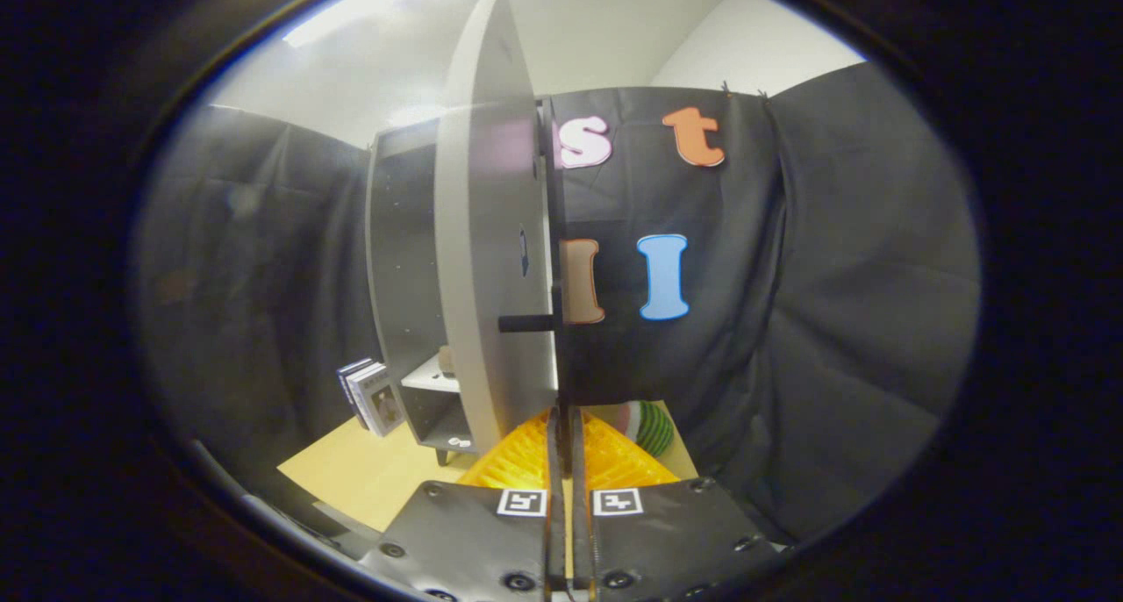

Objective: Open the shoe cabinet door, grab the shoes and put them into the shoe cabinet, then close the shoe cabinet door.

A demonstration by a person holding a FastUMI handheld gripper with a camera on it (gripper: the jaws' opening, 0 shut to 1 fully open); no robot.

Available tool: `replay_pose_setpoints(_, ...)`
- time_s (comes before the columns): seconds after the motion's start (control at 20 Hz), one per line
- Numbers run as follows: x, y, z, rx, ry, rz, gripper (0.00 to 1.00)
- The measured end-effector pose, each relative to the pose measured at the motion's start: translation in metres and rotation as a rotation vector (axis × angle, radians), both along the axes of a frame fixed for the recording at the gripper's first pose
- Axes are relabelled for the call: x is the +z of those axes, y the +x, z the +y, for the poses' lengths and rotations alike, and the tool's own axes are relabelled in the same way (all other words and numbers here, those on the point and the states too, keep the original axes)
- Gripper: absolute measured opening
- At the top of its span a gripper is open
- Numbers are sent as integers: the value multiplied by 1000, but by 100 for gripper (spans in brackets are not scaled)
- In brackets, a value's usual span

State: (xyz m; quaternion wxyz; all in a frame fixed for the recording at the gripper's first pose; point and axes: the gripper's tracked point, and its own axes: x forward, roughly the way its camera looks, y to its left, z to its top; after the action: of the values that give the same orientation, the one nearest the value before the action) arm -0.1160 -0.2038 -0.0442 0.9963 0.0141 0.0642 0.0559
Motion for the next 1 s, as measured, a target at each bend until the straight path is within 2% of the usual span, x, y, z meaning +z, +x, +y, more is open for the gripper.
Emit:
replay_pose_setpoints(0.35, -13, -38, 54, -85, -48, 14, 5)
replay_pose_setpoints(0.6, -45, -40, 138, -101, -9, 64, 5)
replay_pose_setpoints(0.95, -104, -35, 224, -116, 30, 122, 5)
replay_pose_setpoints(1.0, -119, -32, 227, -126, 21, 142, 12)
